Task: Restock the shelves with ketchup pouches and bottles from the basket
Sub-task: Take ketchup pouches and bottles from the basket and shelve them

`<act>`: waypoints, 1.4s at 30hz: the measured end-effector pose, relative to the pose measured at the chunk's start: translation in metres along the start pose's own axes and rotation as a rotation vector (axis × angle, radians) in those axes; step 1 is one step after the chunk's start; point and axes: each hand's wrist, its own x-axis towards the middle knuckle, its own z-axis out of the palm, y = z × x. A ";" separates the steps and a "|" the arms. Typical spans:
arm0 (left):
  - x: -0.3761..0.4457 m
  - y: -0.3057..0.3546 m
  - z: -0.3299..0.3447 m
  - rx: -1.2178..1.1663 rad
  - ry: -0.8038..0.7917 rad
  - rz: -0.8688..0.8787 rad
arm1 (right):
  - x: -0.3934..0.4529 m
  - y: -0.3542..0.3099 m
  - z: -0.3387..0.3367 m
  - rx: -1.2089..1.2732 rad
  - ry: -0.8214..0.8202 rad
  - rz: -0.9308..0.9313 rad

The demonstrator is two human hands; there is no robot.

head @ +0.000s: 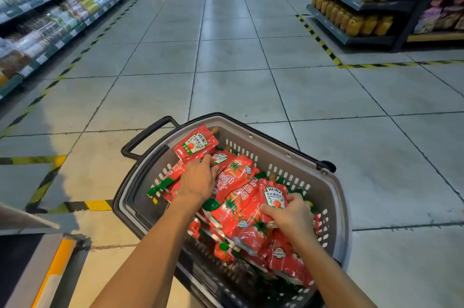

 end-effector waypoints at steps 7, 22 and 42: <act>0.008 0.012 0.001 -0.050 -0.055 -0.199 | 0.004 0.003 0.002 0.105 -0.053 0.011; -0.009 0.024 -0.028 -0.653 -0.136 -0.503 | -0.002 0.006 0.000 0.497 -0.163 0.073; -0.256 -0.022 -0.221 -1.433 0.389 -0.455 | -0.214 -0.148 -0.012 0.857 -0.807 -0.486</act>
